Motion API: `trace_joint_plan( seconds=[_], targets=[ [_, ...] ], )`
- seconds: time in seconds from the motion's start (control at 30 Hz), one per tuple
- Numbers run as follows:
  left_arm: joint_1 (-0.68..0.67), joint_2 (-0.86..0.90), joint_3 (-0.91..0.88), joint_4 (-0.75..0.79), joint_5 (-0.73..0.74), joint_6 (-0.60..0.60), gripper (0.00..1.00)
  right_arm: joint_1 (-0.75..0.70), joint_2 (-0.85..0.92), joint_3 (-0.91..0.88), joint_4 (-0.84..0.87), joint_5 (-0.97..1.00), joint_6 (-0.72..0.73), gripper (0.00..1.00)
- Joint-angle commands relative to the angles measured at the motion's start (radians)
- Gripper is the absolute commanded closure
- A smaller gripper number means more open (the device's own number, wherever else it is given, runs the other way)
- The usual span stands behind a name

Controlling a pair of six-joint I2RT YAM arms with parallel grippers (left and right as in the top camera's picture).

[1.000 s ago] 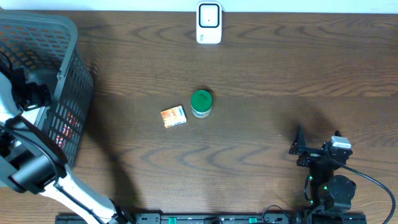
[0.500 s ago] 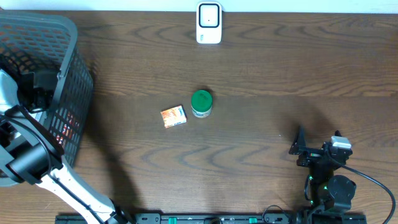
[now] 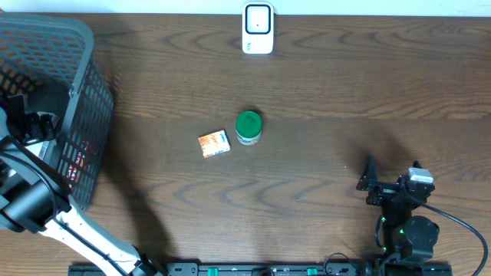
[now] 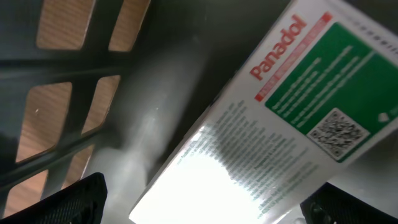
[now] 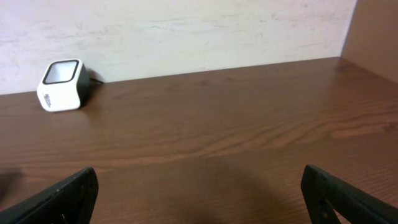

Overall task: Scan the item barcode
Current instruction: 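Reach into the basket and grasp the white Panadol box with left gripper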

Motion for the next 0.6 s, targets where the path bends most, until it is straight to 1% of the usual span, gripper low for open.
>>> trace_joint_plan(
  seconds=[0.0,0.13,0.33,0.37,0.5,0.57],
  targets=[
    [0.020,0.012,-0.003,0.020,0.069,0.028,0.02,-0.006,-0.006,-0.003,0.000,-0.001,-0.013,0.01],
    [0.020,0.012,-0.003,0.044,0.074,0.028,0.02,-0.006,-0.006,-0.003,0.000,-0.001,-0.013,0.01],
    [0.021,0.014,-0.003,0.077,0.156,0.027,0.01,-0.006,-0.006,-0.003,0.000,-0.001,-0.013,0.01],
    [0.020,0.018,-0.003,0.079,0.159,0.027,0.02,-0.006,-0.006,-0.003,0.000,-0.001,-0.013,0.01],
    [0.020,0.046,-0.003,0.070,0.160,0.026,0.17,-0.006,-0.006,-0.003,0.000,-0.001,-0.013,0.01],
    [0.020,0.076,-0.003,0.056,0.161,0.024,0.19,-0.006,-0.006,-0.003,0.000,-0.001,-0.013,0.01]
  ],
)
